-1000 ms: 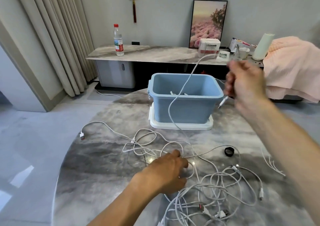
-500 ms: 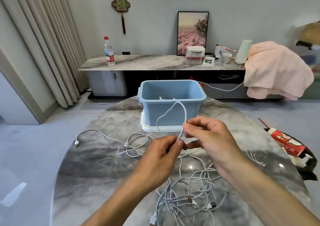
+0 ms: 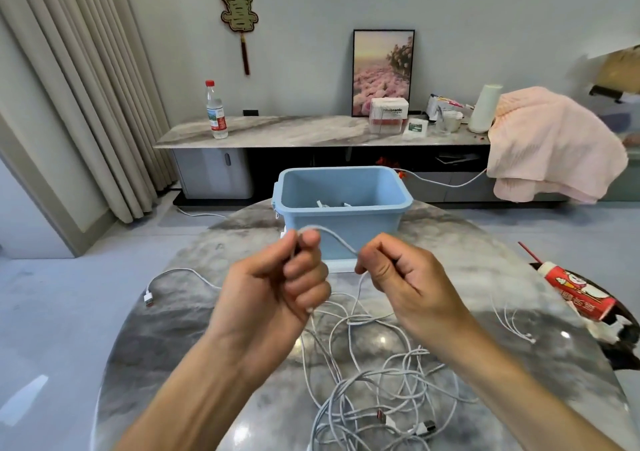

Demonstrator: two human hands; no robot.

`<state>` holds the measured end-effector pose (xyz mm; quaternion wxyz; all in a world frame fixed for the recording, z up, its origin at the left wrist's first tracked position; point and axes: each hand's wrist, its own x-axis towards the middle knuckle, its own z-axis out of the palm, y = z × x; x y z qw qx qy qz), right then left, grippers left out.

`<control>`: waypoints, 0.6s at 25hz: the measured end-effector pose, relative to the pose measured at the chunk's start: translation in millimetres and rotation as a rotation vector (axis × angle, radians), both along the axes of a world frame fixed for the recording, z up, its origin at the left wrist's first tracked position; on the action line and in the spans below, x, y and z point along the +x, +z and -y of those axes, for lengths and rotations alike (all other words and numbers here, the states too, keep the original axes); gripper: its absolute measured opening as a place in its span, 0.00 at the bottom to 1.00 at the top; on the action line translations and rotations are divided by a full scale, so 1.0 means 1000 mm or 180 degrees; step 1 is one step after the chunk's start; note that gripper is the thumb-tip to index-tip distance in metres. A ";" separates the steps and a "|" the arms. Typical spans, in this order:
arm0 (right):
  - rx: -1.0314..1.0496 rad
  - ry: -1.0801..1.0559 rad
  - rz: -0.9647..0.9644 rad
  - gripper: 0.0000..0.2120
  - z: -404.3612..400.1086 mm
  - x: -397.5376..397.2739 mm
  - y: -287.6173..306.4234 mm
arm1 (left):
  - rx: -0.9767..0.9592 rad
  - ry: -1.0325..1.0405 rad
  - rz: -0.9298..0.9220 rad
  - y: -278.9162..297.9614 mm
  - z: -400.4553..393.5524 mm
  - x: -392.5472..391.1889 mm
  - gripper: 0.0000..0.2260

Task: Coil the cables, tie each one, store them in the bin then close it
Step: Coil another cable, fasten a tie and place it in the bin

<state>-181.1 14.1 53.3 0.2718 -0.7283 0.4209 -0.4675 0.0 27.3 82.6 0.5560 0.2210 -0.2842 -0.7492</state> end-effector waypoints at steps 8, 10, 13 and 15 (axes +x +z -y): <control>0.0382 0.0016 -0.1877 0.10 -0.049 0.050 0.004 | -0.0881 0.1123 0.1091 -0.022 0.011 -0.001 0.10; 0.0209 -0.0176 -0.2206 0.07 -0.054 0.049 0.020 | -0.1759 0.1610 0.2498 -0.034 0.012 -0.002 0.09; -0.0393 -0.0202 -0.2324 0.11 -0.048 0.033 0.042 | -0.2559 0.1621 0.3663 -0.038 0.009 -0.003 0.10; -0.0760 -0.0167 -0.1876 0.11 -0.034 0.013 0.046 | -0.2414 0.0935 0.3432 -0.028 0.007 -0.001 0.12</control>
